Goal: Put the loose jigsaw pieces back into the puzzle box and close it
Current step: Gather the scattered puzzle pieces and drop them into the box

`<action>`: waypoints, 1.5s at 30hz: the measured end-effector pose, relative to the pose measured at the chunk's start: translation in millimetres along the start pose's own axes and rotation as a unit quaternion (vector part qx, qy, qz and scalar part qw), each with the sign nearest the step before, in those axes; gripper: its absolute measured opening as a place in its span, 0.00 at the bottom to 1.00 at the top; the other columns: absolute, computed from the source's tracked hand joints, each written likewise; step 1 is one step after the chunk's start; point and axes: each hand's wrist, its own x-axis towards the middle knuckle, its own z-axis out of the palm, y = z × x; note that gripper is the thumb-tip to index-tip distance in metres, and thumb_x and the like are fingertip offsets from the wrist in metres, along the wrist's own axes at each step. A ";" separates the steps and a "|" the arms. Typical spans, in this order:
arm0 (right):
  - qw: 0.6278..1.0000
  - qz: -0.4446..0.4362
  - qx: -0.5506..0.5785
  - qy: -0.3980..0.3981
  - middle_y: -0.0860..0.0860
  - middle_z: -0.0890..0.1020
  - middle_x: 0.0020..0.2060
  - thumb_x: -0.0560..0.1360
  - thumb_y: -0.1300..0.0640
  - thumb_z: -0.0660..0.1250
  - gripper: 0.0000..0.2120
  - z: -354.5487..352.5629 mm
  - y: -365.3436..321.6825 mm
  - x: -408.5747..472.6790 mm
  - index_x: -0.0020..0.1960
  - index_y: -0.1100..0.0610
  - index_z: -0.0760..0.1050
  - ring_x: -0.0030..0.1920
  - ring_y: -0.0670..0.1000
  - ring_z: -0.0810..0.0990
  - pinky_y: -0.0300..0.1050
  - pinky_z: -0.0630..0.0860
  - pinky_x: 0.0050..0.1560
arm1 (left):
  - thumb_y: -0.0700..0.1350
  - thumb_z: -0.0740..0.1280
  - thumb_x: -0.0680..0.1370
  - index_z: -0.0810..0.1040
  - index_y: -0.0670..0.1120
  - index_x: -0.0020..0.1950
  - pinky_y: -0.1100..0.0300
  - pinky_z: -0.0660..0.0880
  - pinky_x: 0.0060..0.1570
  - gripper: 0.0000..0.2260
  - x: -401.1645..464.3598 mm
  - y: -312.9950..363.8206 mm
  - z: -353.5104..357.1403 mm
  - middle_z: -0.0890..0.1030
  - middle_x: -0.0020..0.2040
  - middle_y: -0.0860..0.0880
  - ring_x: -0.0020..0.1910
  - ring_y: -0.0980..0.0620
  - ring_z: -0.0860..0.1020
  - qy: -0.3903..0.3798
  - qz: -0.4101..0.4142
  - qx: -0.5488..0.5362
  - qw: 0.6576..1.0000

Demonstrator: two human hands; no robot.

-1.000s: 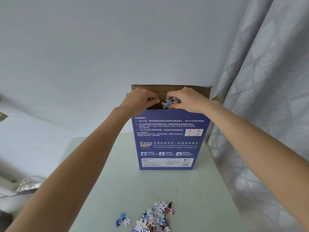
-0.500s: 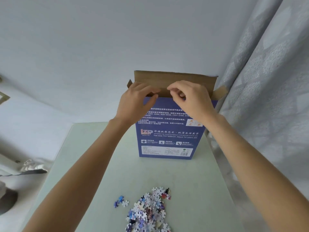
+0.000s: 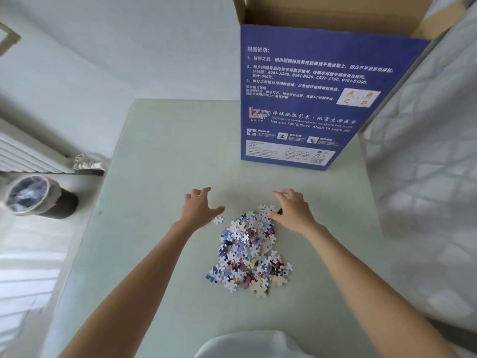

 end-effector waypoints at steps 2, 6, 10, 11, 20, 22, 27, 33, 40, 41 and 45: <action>0.998 0.047 0.017 -0.036 0.54 0.58 0.72 0.72 0.35 0.61 0.38 19.3 -3.1 -2.2 0.75 0.49 0.53 0.71 0.59 0.55 0.58 0.62 0.67 | 0.62 0.67 0.72 0.58 0.46 0.74 0.49 0.63 0.67 0.37 -5.2 -6.1 17.4 0.64 0.70 0.41 0.69 0.41 0.61 -0.049 -0.009 0.001 0.999; 0.998 0.014 -0.013 -0.065 0.53 0.56 0.71 0.61 0.28 0.66 0.51 45.8 -18.6 -15.6 0.75 0.48 0.49 0.69 0.57 0.56 0.59 0.63 0.65 | 0.65 0.70 0.66 0.57 0.48 0.75 0.50 0.62 0.67 0.44 -17.9 -2.0 45.6 0.61 0.70 0.45 0.68 0.45 0.60 -0.110 0.042 0.001 0.993; 0.998 -0.011 0.003 -0.055 0.53 0.59 0.69 0.57 0.30 0.70 0.56 60.8 -30.6 -23.3 0.76 0.49 0.48 0.66 0.54 0.61 0.52 0.70 0.61 | 0.61 0.75 0.63 0.56 0.49 0.75 0.51 0.63 0.67 0.47 -25.9 14.2 63.0 0.62 0.69 0.46 0.67 0.46 0.61 -0.129 0.103 0.025 0.986; 0.999 -0.009 0.013 -0.051 0.54 0.61 0.68 0.58 0.32 0.72 0.55 62.8 -32.4 -24.3 0.75 0.50 0.50 0.65 0.54 0.62 0.51 0.71 0.59 | 0.59 0.76 0.63 0.56 0.49 0.75 0.52 0.63 0.67 0.47 -26.7 16.6 66.3 0.63 0.69 0.46 0.66 0.46 0.62 -0.123 0.108 0.029 0.986; 0.993 0.006 0.101 -0.053 0.53 0.71 0.61 0.67 0.46 0.74 0.33 57.9 -30.3 -29.9 0.66 0.57 0.66 0.59 0.53 0.71 0.45 0.70 0.57 | 0.53 0.76 0.67 0.65 0.50 0.68 0.59 0.70 0.52 0.33 -22.9 14.0 67.3 0.73 0.58 0.48 0.57 0.48 0.72 -0.102 0.119 -0.008 0.988; 0.991 -0.001 0.122 -0.054 0.53 0.72 0.61 0.67 0.46 0.73 0.32 58.8 -30.9 -31.7 0.66 0.56 0.68 0.61 0.52 0.71 0.45 0.69 0.60 | 0.53 0.74 0.68 0.69 0.49 0.65 0.61 0.68 0.50 0.29 -23.8 12.1 67.4 0.73 0.57 0.48 0.56 0.49 0.72 -0.101 0.135 -0.002 0.986; 0.988 -0.014 0.150 -0.016 0.52 0.79 0.57 0.71 0.50 0.71 0.24 53.5 -30.0 -35.2 0.64 0.57 0.71 0.48 0.48 0.78 0.42 0.73 0.54 | 0.53 0.73 0.70 0.72 0.49 0.64 0.61 0.70 0.51 0.25 -26.2 7.2 68.6 0.73 0.59 0.48 0.53 0.49 0.74 -0.093 0.149 -0.023 0.984; 0.988 -0.005 0.156 -0.008 0.53 0.80 0.54 0.71 0.47 0.70 0.23 44.4 -22.9 -33.6 0.62 0.57 0.72 0.39 0.43 0.75 0.38 0.70 0.46 | 0.51 0.72 0.71 0.73 0.46 0.64 0.63 0.67 0.49 0.23 -26.1 7.8 63.6 0.75 0.58 0.47 0.51 0.49 0.75 -0.077 0.144 -0.042 0.986; 0.994 -0.011 0.106 0.026 0.51 0.79 0.55 0.75 0.53 0.67 0.16 39.6 -14.8 -34.0 0.61 0.57 0.72 0.49 0.51 0.79 0.42 0.75 0.47 | 0.46 0.74 0.71 0.77 0.45 0.53 0.58 0.75 0.47 0.14 -25.5 6.0 59.7 0.82 0.49 0.48 0.48 0.49 0.79 -0.056 0.104 -0.081 0.990; 0.994 -0.012 0.107 0.032 0.52 0.79 0.54 0.75 0.54 0.67 0.15 39.6 -14.2 -34.7 0.60 0.57 0.72 0.47 0.50 0.78 0.41 0.74 0.46 | 0.46 0.74 0.70 0.77 0.45 0.52 0.58 0.76 0.47 0.13 -25.8 5.0 59.0 0.83 0.49 0.48 0.47 0.49 0.80 -0.048 0.096 -0.090 0.990; 0.990 -0.021 0.134 0.046 0.51 0.81 0.50 0.75 0.56 0.67 0.13 41.1 -13.2 -38.1 0.58 0.57 0.74 0.27 0.40 0.68 0.31 0.65 0.32 | 0.43 0.74 0.70 0.77 0.45 0.51 0.58 0.77 0.46 0.12 -25.9 1.7 57.3 0.82 0.49 0.47 0.46 0.49 0.80 -0.032 0.083 -0.112 0.990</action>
